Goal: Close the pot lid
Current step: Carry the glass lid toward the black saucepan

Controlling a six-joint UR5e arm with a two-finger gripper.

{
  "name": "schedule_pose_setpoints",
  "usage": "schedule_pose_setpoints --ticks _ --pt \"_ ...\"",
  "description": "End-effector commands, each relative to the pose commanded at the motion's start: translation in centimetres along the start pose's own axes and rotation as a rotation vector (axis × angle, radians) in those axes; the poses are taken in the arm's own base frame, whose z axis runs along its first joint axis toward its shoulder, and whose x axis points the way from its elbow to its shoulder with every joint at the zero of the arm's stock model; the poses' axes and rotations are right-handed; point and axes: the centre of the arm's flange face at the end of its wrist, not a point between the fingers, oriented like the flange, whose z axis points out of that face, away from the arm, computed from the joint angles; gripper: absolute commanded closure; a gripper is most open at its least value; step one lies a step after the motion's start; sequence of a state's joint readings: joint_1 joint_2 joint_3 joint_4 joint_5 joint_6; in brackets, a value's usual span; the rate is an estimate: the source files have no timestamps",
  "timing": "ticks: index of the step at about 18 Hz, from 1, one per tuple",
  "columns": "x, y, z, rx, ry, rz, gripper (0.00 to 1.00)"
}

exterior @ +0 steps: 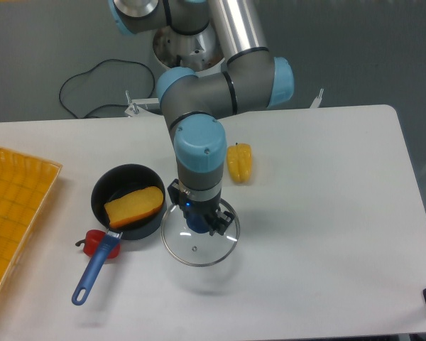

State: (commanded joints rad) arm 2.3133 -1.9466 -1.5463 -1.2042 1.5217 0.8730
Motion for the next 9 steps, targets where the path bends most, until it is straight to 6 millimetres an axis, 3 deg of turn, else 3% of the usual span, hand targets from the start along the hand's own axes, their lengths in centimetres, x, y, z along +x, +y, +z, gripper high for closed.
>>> schedule_pose_setpoints --ticks 5,9 --pt "2.0 -1.2 0.4 -0.006 0.009 -0.002 0.43" --pt "2.8 -0.6 0.0 -0.006 0.010 -0.002 0.43"
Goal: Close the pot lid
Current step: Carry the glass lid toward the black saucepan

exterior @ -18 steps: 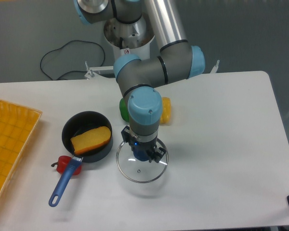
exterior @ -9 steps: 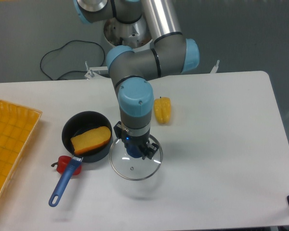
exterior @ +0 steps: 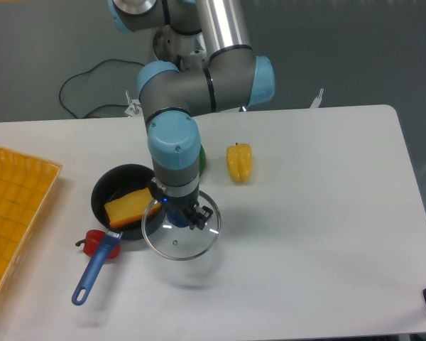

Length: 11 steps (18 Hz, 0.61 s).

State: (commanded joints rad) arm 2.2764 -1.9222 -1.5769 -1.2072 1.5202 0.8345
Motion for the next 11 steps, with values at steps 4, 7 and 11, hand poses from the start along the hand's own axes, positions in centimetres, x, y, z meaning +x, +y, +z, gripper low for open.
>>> schedule_pose_setpoints --ticks 4,7,11 --pt "0.12 0.17 -0.35 0.002 0.002 -0.002 0.43" --pt "0.13 0.18 -0.33 0.001 0.003 -0.002 0.43" --pt "0.21 0.13 -0.33 0.001 0.003 0.000 0.43"
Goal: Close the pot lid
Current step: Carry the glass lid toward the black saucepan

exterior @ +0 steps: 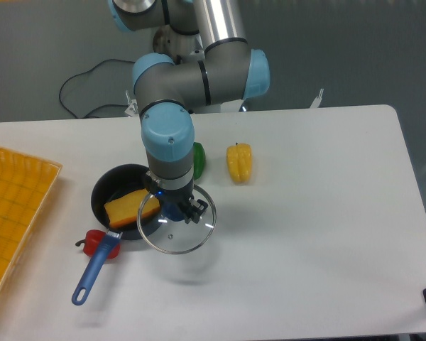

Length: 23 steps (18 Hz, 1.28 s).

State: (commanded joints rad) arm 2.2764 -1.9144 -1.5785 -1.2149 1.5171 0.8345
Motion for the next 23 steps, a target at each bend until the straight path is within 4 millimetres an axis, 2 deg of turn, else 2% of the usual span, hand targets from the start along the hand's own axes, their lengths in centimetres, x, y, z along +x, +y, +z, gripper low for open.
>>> schedule_pose_setpoints --ticks 14,23 --pt "-0.23 0.14 -0.18 0.003 -0.001 -0.004 0.43" --pt "0.50 0.32 0.18 -0.014 0.018 0.000 0.43"
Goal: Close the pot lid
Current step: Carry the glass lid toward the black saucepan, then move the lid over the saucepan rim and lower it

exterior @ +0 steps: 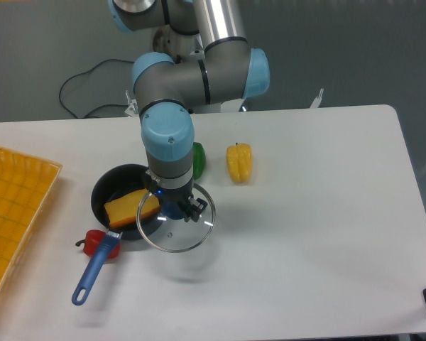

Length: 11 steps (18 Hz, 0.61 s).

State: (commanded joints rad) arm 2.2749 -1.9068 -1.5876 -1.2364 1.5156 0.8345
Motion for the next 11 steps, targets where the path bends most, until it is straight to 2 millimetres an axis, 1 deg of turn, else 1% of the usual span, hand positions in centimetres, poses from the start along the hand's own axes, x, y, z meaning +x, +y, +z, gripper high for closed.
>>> schedule_pose_setpoints --ticks 5,11 --pt "1.1 -0.6 0.6 -0.011 0.004 0.013 0.43" --pt "1.0 -0.5 0.6 -0.008 0.004 0.013 0.43"
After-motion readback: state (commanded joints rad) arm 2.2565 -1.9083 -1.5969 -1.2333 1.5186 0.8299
